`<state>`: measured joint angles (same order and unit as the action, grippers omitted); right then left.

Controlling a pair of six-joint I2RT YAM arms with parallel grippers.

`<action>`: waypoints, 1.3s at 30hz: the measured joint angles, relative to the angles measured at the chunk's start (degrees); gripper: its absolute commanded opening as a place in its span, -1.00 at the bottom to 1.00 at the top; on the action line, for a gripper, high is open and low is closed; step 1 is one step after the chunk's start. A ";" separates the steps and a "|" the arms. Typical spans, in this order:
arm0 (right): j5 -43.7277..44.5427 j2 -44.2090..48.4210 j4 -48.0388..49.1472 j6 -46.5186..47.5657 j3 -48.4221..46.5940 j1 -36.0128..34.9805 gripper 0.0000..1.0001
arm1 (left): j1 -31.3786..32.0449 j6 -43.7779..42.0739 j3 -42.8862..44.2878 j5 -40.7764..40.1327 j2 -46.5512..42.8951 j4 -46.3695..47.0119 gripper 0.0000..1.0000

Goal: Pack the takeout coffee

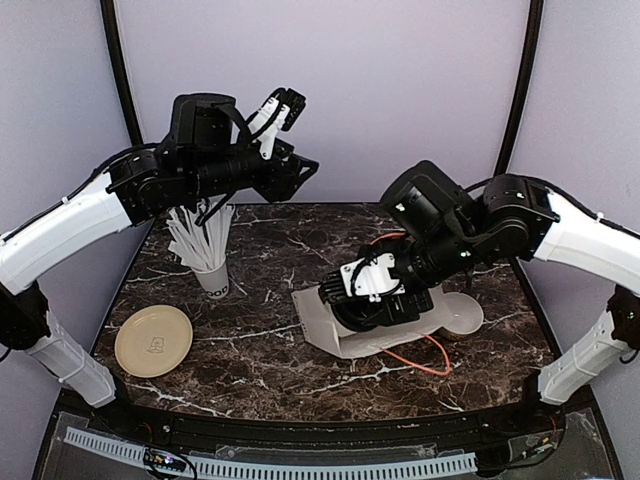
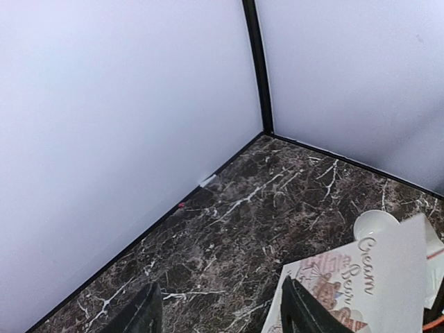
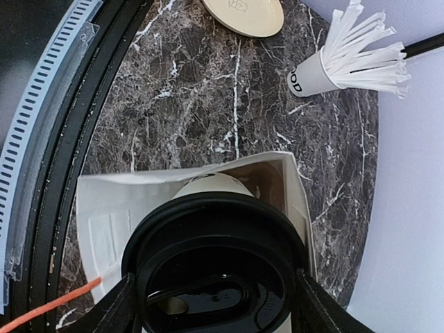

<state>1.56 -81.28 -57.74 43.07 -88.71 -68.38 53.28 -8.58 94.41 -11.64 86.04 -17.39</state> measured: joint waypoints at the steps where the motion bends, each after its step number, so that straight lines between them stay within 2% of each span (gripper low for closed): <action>1: 0.04 -1.33 0.07 -0.48 -0.63 -0.74 -0.03 | -0.39 0.07 -1.07 -0.63 -0.85 0.81 0.22; 5: 1.44 -5.29 1.20 -1.70 -2.82 -1.90 -0.03 | -1.57 0.42 -3.76 -1.95 -2.60 2.60 0.22; 10: 5.92 -3.96 2.51 -1.86 -2.10 -2.03 -0.02 | -1.90 0.90 -5.11 -2.12 -2.64 2.97 0.22; 16: 11.76 1.20 4.24 -1.09 3.78 -1.66 -0.01 | -1.90 1.16 -6.12 -2.21 -2.64 3.76 0.22; 30: 17.86 9.03 8.11 1.14 17.27 -1.31 -0.01 | -3.58 1.53 -6.38 -3.98 -1.86 4.79 0.21; 34: 18.51 10.82 9.77 1.27 20.96 -1.18 0.00 | -4.04 2.91 -6.47 -3.78 0.37 4.87 0.20; 39: 14.19 10.64 10.32 0.50 20.52 -1.33 0.01 | -4.15 4.96 -8.96 -3.43 1.64 4.28 0.20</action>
<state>15.75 -70.63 -47.42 43.57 -68.18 -69.71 49.12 -3.62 85.45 -15.07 87.68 -13.10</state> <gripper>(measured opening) 0.679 0.600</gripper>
